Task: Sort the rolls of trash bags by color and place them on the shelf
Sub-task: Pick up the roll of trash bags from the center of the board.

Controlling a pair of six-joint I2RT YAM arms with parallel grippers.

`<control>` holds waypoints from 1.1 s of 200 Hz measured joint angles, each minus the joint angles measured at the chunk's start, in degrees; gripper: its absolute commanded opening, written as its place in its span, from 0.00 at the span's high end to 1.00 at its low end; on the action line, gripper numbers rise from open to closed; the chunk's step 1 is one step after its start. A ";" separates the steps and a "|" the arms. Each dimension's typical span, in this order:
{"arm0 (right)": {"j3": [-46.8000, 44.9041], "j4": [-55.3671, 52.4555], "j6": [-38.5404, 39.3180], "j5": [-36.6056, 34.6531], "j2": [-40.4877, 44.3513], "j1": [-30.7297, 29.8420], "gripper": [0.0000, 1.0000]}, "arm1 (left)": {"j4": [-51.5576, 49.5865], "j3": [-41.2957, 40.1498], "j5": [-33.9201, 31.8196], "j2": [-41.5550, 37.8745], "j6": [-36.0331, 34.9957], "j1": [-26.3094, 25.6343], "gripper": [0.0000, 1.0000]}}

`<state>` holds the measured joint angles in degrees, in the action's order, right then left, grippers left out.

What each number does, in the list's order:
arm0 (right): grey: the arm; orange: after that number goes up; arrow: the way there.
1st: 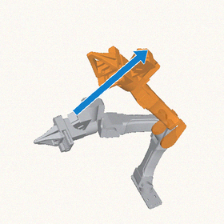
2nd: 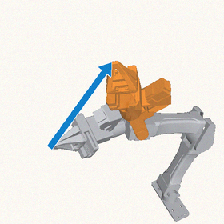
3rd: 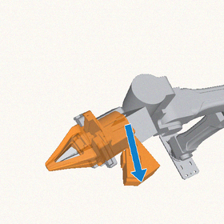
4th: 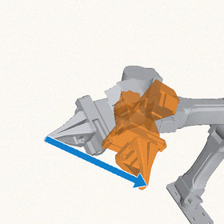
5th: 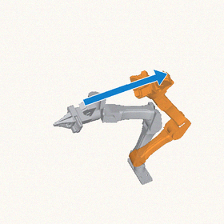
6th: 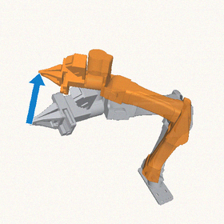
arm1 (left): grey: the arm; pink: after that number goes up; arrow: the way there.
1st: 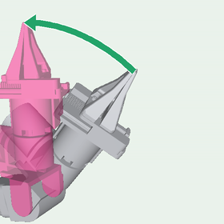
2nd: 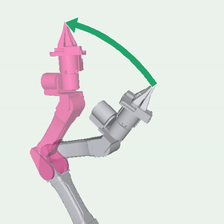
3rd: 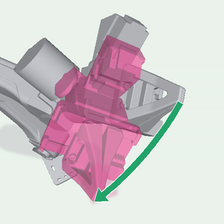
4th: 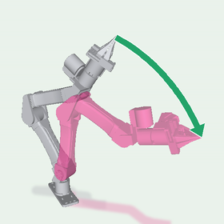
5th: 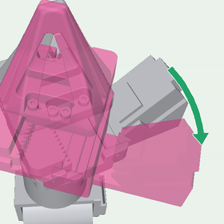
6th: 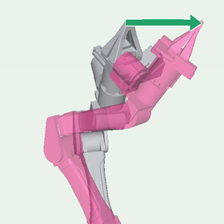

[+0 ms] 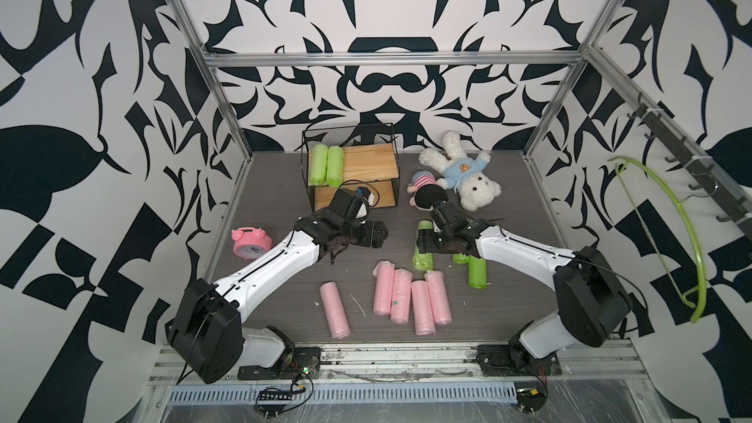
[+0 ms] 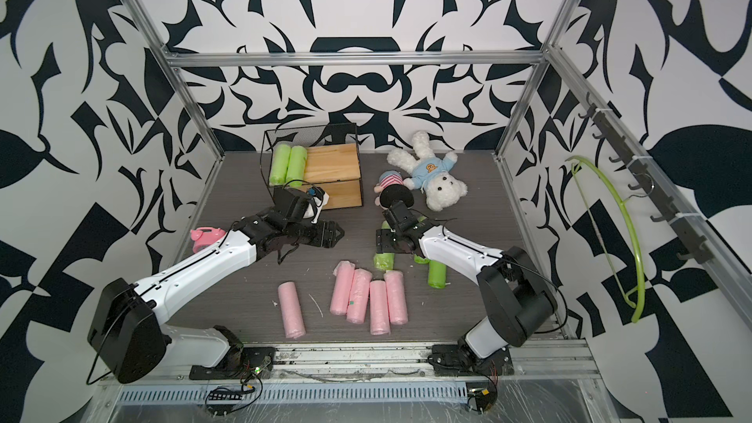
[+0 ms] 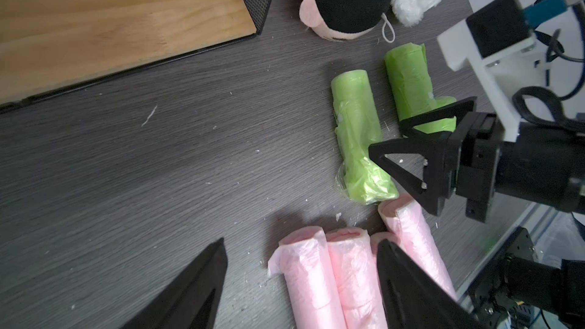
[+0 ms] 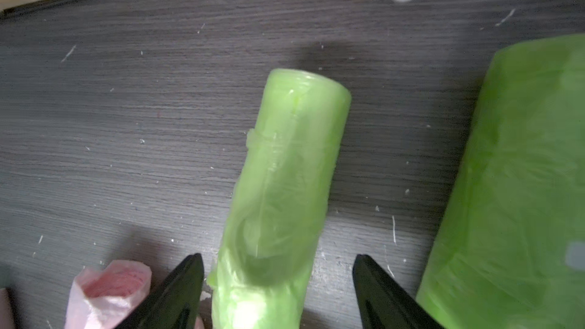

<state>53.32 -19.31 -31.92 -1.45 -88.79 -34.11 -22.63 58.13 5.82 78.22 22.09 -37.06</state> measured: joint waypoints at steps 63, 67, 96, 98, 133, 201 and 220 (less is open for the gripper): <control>1.95 2.47 -2.51 -2.19 -7.45 -0.50 0.28 | 0.55 0.00 0.66 1.16 -0.87 0.00 0.19; 2.14 2.82 -2.75 -2.34 -7.89 -0.50 0.29 | 0.52 0.00 0.68 1.16 -0.87 0.00 0.18; 3.54 5.40 -4.44 -3.10 -11.06 -0.57 0.42 | 0.50 0.00 0.63 1.16 -0.90 0.00 0.19; 3.67 5.55 -4.76 -3.21 -11.23 -0.61 0.43 | 0.48 0.00 0.63 1.16 -0.90 0.00 0.19; 4.81 8.07 -6.38 -5.64 -12.52 -1.51 0.56 | 0.44 -0.15 0.04 0.63 -0.85 0.00 0.19; 3.74 6.91 -3.30 -9.77 0.00 -5.22 0.59 | -0.46 -1.29 -4.76 -3.43 -1.42 0.39 0.18; 5.40 6.19 -0.63 -10.60 5.38 -7.67 0.59 | -2.03 -1.29 -5.55 -4.46 -2.08 1.95 0.17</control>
<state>58.72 -13.13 -32.56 -12.05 -83.42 -41.78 -24.67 56.84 0.27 73.76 20.01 -35.11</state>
